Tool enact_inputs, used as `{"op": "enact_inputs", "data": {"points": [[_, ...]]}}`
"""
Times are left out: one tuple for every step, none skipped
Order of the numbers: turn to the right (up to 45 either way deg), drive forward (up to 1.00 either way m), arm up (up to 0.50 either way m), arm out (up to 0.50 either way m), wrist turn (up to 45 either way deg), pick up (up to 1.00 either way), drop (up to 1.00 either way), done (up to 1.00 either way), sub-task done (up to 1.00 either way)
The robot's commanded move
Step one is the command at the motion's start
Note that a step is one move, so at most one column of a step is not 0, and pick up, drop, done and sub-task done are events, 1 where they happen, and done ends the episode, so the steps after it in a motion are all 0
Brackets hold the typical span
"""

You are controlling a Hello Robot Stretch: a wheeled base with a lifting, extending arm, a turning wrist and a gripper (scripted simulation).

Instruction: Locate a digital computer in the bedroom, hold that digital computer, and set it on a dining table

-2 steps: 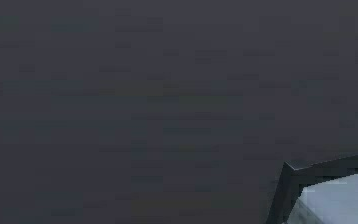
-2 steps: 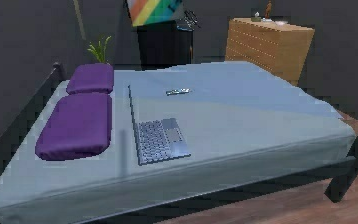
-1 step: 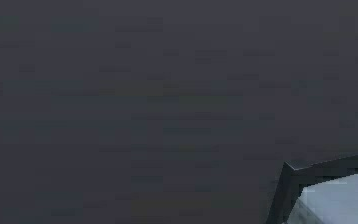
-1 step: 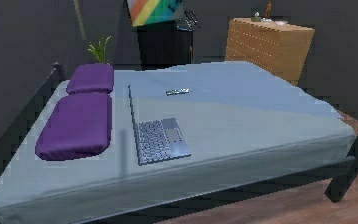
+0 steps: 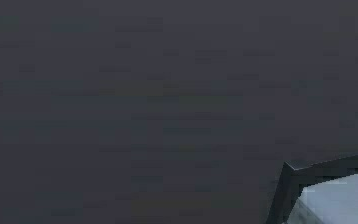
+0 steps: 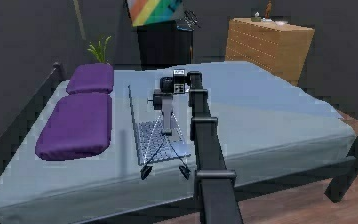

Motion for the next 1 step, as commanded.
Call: {"op": "enact_inputs", "data": {"points": [[0.0, 0.0, 0.0, 0.0, 45.0, 0.0, 0.0, 0.0, 0.0]]}}
